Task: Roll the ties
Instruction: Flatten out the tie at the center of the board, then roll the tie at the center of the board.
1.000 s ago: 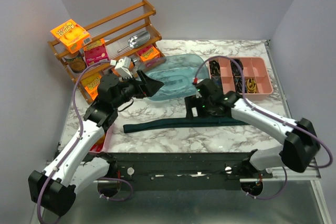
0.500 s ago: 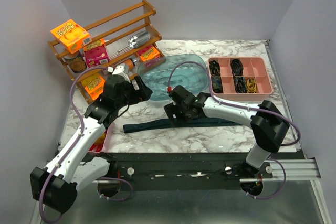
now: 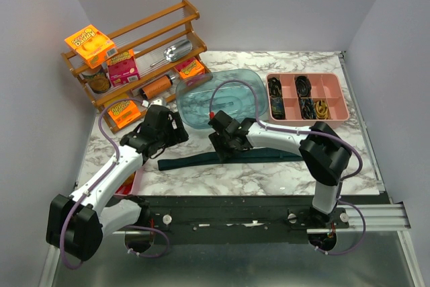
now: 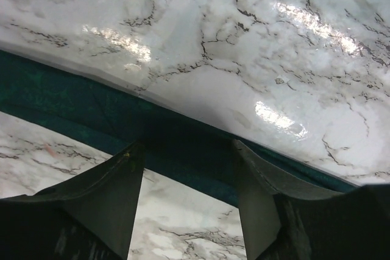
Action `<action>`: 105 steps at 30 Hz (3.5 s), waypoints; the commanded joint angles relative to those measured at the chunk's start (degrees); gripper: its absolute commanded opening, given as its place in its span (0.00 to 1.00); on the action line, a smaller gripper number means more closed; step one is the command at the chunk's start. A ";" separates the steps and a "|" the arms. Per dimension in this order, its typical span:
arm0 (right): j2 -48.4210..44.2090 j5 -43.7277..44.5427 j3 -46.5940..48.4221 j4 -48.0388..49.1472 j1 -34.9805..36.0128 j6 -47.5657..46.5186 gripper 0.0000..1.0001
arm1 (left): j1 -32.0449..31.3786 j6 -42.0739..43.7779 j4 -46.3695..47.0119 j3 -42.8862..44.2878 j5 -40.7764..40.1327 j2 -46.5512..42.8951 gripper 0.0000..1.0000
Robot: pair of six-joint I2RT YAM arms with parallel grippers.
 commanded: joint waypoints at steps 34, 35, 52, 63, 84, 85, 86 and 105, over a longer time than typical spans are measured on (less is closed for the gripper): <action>1.52 7.32 -7.97 -4.34 -6.21 4.17 0.67 | 0.33 -0.77 -4.05 -3.61 -4.93 0.22 0.23; 1.60 7.32 -7.97 -4.43 -6.21 4.25 0.67 | 0.33 -0.77 -4.13 -3.70 -5.37 1.18 0.18; 1.87 5.92 -8.14 -4.08 -6.21 3.11 0.67 | 0.33 -1.04 1.76 -3.53 -10.56 14.98 0.00; -0.23 5.13 -7.44 -4.34 -6.21 1.62 0.67 | 0.33 -1.48 1.06 -3.71 -10.91 17.89 0.00; -8.07 -1.37 0.46 -6.19 -4.81 -5.23 0.77 | 8.48 2.66 3.16 -3.08 1.03 5.33 0.41; -7.80 -2.60 1.17 -5.58 -4.54 -5.41 0.77 | 9.37 2.66 4.47 -4.05 2.26 4.89 0.42; -7.45 -3.57 1.78 -5.22 -4.28 -5.67 0.77 | 10.17 2.31 5.09 -5.71 4.19 4.36 0.48; 10.12 -21.59 20.41 4.97 0.64 -4.09 0.00 | 15.01 -1.83 22.06 -20.58 13.96 -0.83 0.53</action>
